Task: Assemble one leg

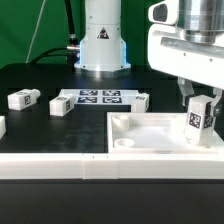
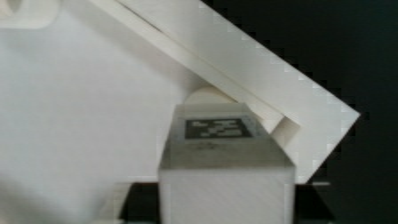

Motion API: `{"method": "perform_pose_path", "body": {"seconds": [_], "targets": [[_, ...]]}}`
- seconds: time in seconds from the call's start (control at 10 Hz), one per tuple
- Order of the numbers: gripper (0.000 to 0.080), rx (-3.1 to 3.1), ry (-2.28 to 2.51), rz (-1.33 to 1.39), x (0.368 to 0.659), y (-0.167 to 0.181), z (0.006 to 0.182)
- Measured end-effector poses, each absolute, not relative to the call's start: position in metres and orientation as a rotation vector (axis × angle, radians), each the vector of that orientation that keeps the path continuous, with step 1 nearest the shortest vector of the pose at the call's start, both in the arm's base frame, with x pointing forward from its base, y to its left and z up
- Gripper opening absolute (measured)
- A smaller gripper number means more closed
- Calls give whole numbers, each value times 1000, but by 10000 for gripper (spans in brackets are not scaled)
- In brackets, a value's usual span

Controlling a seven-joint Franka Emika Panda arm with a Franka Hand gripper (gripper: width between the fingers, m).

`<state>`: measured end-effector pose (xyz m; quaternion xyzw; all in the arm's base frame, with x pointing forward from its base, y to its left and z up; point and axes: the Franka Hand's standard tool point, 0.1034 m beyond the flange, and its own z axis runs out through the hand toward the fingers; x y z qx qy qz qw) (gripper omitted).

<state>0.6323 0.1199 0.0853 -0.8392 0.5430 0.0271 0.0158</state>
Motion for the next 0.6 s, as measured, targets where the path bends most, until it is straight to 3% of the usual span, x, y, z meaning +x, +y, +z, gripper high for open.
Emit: {"method": "perform_pose_path", "body": {"seconds": [0.3, 0.6], "targets": [[291, -2329, 2060, 98, 633, 118, 85], [291, -2279, 2104, 112, 633, 118, 85]]}}
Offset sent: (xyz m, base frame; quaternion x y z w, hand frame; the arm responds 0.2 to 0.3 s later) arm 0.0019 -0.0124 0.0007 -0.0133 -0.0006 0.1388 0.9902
